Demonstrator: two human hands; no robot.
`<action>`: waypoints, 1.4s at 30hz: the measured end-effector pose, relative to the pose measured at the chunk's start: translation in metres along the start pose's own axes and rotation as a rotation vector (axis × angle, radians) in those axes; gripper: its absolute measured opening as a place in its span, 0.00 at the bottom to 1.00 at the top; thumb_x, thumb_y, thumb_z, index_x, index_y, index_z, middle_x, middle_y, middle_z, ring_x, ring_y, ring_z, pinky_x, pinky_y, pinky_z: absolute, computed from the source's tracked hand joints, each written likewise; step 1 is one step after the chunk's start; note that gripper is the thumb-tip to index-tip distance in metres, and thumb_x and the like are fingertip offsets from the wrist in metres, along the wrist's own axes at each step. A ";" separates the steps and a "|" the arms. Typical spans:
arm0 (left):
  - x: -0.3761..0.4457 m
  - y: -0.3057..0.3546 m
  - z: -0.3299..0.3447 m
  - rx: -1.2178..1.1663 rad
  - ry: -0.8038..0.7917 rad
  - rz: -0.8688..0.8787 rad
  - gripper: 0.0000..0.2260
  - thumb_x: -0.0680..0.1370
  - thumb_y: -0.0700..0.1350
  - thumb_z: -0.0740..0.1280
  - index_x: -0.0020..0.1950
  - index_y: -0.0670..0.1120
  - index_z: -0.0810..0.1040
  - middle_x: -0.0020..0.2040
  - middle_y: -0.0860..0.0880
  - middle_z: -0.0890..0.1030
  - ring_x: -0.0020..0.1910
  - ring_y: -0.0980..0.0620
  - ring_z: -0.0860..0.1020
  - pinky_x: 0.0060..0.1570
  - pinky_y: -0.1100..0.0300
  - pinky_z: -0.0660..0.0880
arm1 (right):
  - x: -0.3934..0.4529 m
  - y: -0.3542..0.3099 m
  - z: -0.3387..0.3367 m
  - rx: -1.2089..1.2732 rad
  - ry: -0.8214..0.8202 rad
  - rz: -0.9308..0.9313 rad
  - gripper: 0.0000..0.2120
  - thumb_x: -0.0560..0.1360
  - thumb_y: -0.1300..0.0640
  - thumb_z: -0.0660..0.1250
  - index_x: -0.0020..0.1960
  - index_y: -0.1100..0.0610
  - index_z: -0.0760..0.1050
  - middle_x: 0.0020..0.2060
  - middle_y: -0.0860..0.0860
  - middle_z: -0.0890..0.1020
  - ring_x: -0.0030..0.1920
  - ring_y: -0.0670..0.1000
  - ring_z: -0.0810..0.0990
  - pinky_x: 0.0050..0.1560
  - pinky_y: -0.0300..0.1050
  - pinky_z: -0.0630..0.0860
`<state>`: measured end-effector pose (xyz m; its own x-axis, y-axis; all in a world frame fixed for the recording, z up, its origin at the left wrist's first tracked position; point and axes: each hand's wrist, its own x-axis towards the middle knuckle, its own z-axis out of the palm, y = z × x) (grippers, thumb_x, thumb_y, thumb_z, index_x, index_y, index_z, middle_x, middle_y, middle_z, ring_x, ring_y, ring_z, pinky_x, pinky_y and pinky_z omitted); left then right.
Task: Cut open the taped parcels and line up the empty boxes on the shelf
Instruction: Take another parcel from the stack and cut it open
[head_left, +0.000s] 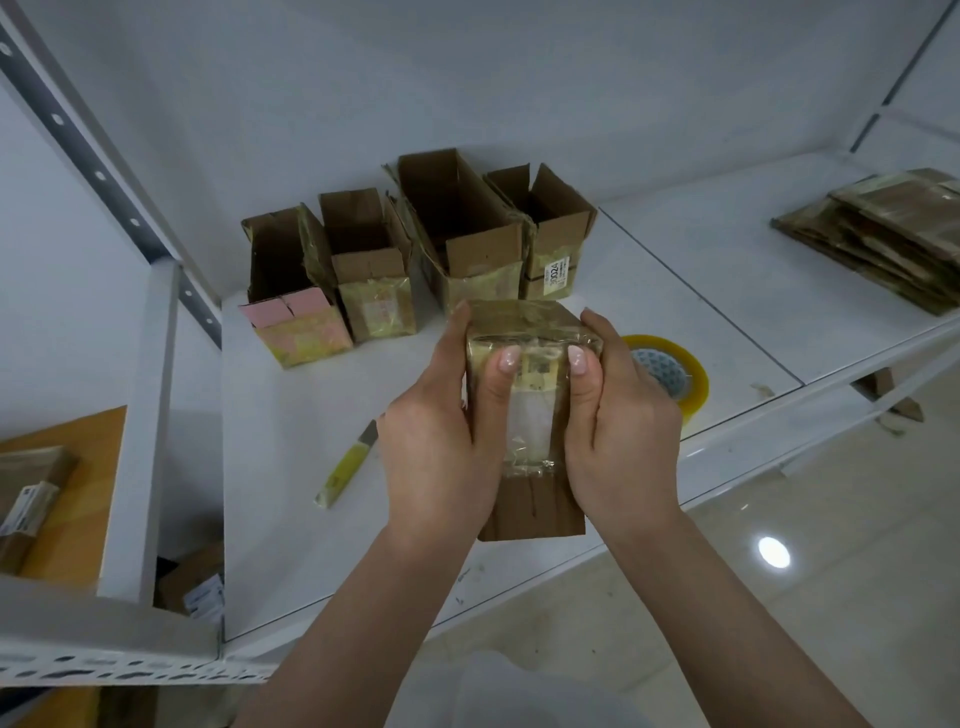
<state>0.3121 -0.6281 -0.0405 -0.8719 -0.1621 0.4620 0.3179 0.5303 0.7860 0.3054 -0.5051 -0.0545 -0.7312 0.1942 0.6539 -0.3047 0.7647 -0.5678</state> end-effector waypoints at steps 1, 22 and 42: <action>0.000 -0.001 0.000 -0.003 -0.006 0.001 0.29 0.79 0.63 0.54 0.74 0.48 0.70 0.28 0.59 0.70 0.31 0.62 0.75 0.30 0.73 0.67 | 0.000 -0.001 -0.001 0.022 -0.004 0.016 0.32 0.84 0.43 0.43 0.67 0.65 0.73 0.38 0.57 0.82 0.36 0.55 0.80 0.32 0.51 0.79; 0.000 -0.003 0.022 0.041 -0.066 0.129 0.19 0.80 0.59 0.58 0.64 0.51 0.77 0.46 0.52 0.84 0.36 0.54 0.81 0.35 0.54 0.80 | -0.004 0.035 -0.006 0.012 0.033 0.019 0.21 0.84 0.49 0.50 0.57 0.59 0.79 0.31 0.51 0.79 0.26 0.51 0.76 0.24 0.45 0.73; 0.067 0.010 0.047 -0.129 -0.138 -0.461 0.10 0.81 0.56 0.61 0.51 0.52 0.78 0.36 0.51 0.78 0.32 0.57 0.76 0.25 0.67 0.72 | 0.006 0.121 -0.064 0.189 -0.308 0.072 0.23 0.73 0.33 0.63 0.54 0.50 0.81 0.46 0.38 0.83 0.47 0.45 0.82 0.44 0.46 0.80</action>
<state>0.2391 -0.5943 -0.0214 -0.9708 -0.2397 0.0027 -0.0766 0.3208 0.9440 0.3032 -0.3722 -0.0878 -0.8953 0.0272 0.4446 -0.3326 0.6232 -0.7078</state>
